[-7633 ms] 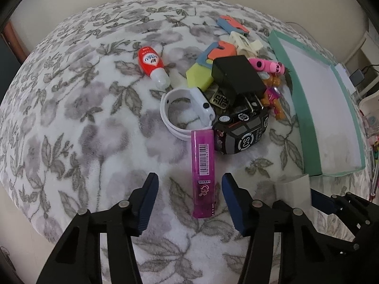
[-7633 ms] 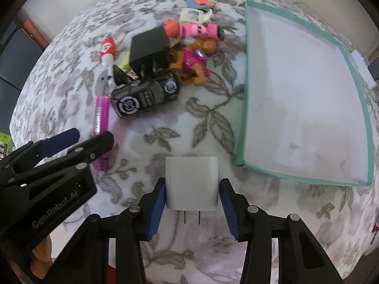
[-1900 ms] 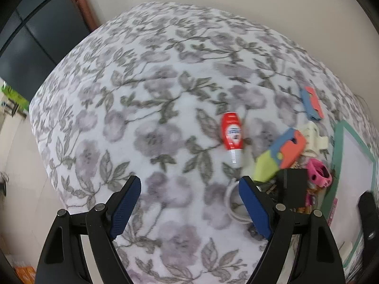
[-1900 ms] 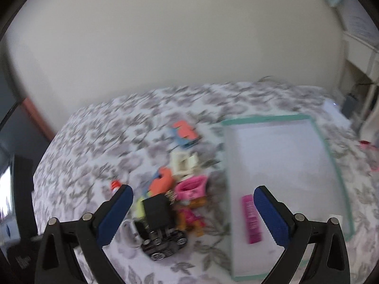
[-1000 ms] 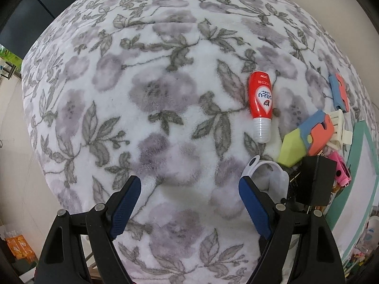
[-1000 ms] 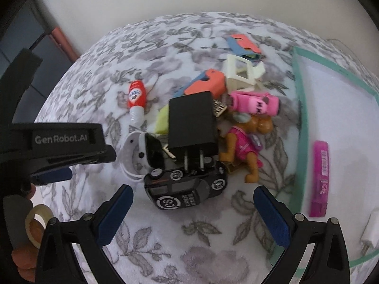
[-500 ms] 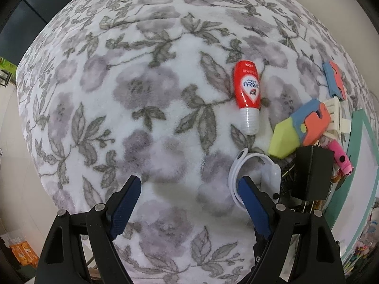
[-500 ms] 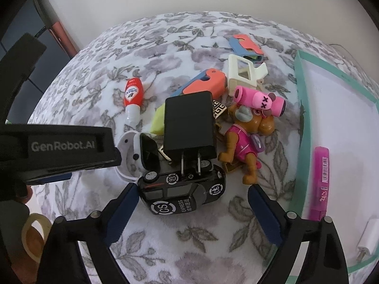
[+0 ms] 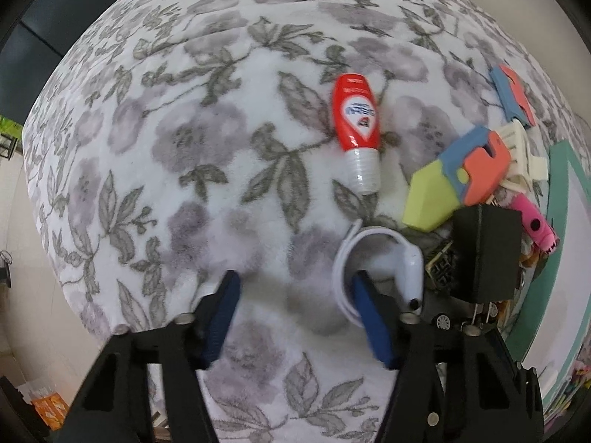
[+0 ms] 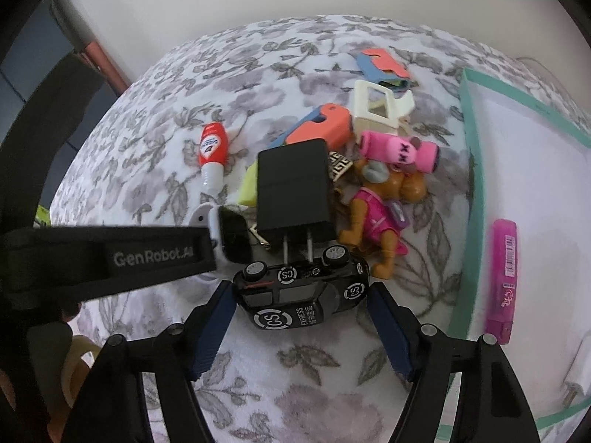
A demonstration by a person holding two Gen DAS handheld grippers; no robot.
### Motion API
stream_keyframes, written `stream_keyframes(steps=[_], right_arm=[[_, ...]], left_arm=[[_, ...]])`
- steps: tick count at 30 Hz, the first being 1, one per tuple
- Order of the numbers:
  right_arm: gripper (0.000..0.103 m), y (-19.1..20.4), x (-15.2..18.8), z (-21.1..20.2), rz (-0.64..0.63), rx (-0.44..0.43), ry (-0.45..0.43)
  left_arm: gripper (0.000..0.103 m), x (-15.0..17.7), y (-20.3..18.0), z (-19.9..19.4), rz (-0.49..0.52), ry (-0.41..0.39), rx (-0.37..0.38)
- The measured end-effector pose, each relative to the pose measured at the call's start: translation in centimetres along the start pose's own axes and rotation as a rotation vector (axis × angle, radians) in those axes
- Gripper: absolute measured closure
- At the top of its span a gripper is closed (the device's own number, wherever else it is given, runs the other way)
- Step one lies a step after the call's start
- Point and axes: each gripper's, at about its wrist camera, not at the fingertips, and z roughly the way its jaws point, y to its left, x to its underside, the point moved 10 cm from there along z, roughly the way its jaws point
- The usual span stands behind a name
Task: Organize rigid objects
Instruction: 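Grasp the white watch band with the left tool while the right tool grasps the black toy car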
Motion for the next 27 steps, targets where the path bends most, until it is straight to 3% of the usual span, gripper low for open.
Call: stream_keyframes(steps=[2, 5, 11, 19, 27], right_arm=[[0.027, -0.3, 0.0, 0.0, 0.01, -0.002, 0.001], [0.027, -0.6, 0.1, -0.1, 0.027, -0.015, 0.004], [0.028, -1.1, 0.3, -0.3, 0.032, -0.009, 0.006], [0.028, -1.5, 0.5, -0.6, 0.049, -0.022, 0.016], [0.028, -1.6, 0.7, -0.8, 0.074, -0.028, 0.038]], left_arm=[[0.06, 0.0, -0.9, 0.1, 0.013, -0.007, 0.013], [0.068, 0.1, -2.4, 0.0, 0.04, -0.02, 0.004], [0.073, 0.3, -4.9, 0.0, 0.083, -0.046, -0.046], [0.089, 0.6, -7.0, -0.3, 0.058, -0.044, -0.028], [0.092, 0.0, -7.5, -1.4, 0.039, -0.066, -0.017]])
